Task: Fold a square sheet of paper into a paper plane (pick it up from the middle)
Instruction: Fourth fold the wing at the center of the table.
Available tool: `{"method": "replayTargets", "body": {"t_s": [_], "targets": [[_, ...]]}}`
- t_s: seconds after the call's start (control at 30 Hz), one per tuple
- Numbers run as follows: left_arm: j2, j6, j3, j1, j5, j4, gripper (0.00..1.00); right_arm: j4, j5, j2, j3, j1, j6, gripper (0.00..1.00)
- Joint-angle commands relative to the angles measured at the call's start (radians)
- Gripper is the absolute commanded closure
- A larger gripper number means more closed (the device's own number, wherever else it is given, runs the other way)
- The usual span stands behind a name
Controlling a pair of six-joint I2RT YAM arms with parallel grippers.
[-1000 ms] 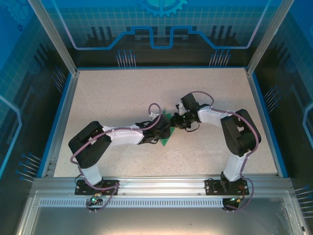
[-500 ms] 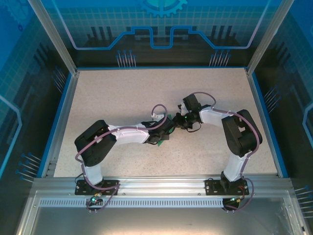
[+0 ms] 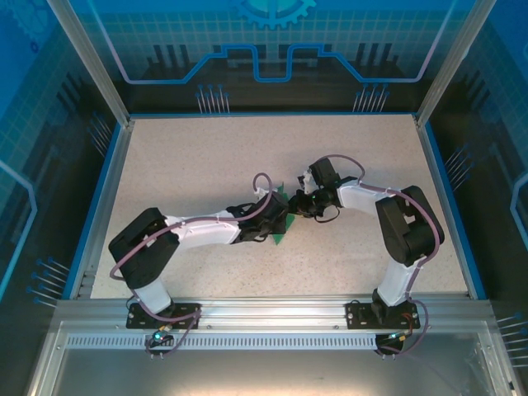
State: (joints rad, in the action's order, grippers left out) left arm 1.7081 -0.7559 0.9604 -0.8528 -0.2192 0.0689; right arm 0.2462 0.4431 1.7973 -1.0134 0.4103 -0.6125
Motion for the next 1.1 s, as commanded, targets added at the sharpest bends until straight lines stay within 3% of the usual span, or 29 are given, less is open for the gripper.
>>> {"method": "replayTargets", "body": {"t_s": [0.0,0.4,1.07], "targets": [[-0.006,0.015,-0.057,0.029,0.145,-0.135,1.00,-0.013,0.052,0.021,0.013,-0.011,0.019,0.84],[0.039,-0.052,-0.175,0.122,0.364,-0.400,1.00,0.023,0.047,0.090,-0.016,-0.011,0.040,0.85],[0.140,-0.097,-0.209,0.202,0.511,-0.526,1.00,0.078,-0.027,0.140,-0.045,-0.005,0.042,0.86]]}}
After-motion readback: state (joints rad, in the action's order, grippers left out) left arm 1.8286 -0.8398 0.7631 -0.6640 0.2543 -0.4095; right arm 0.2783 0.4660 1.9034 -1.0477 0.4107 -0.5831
